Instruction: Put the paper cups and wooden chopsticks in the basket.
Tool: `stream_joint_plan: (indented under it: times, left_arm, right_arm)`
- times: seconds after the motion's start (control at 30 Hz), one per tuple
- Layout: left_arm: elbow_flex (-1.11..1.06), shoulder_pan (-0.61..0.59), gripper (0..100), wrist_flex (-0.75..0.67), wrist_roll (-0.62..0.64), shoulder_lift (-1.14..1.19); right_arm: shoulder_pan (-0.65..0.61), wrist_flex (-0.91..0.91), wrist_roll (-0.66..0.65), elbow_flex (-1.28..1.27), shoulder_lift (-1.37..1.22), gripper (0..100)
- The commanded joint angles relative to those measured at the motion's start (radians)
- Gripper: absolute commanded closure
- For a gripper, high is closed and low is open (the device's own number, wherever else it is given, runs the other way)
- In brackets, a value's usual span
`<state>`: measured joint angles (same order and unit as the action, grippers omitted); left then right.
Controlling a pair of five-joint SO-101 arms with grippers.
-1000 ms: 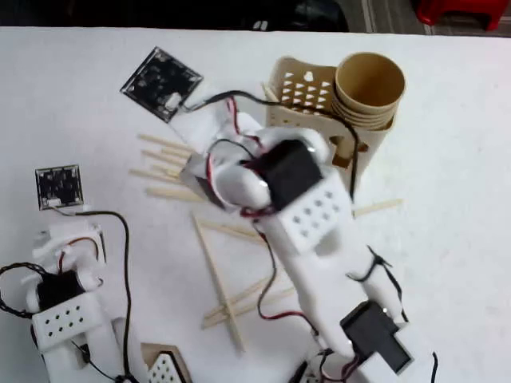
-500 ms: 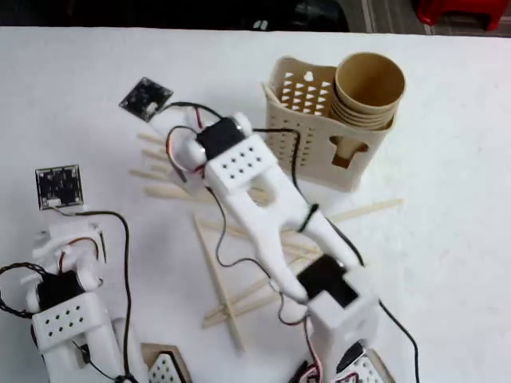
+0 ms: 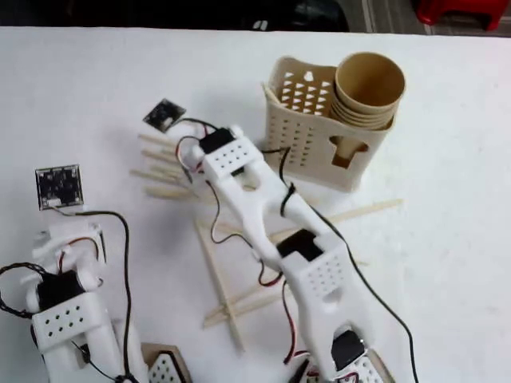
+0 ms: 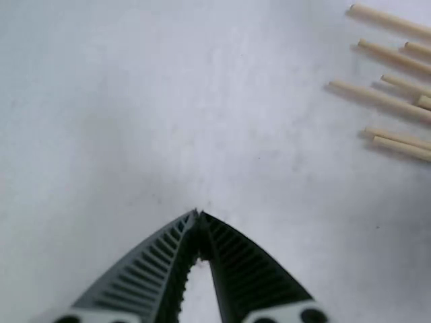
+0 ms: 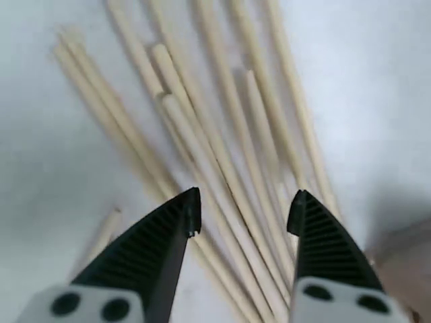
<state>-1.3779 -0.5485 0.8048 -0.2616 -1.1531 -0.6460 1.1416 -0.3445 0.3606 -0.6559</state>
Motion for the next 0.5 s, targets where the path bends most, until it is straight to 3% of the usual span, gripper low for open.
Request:
stream_joint_plan:
  times: [0.0, 0.2, 0.33, 0.47]
  left_arm:
    - [0.008, 0.001, 97, -0.028, 0.003, -0.025]
    - [0.008, 0.001, 97, -0.028, 0.003, -0.025]
    - [0.008, 0.001, 97, -0.028, 0.003, -0.025]
    - [0.008, 0.001, 97, -0.028, 0.003, -0.025]
  right_arm:
    - [0.01, -0.05, -0.003, 0.008, -0.008, 77.9]
    - [0.01, -0.058, -0.003, 0.008, -0.056, 79.5]
    - [0.008, -0.058, -0.011, 0.008, -0.056, 88.8]
    - [0.001, -0.022, -0.1, 0.008, -0.056, 94.3]
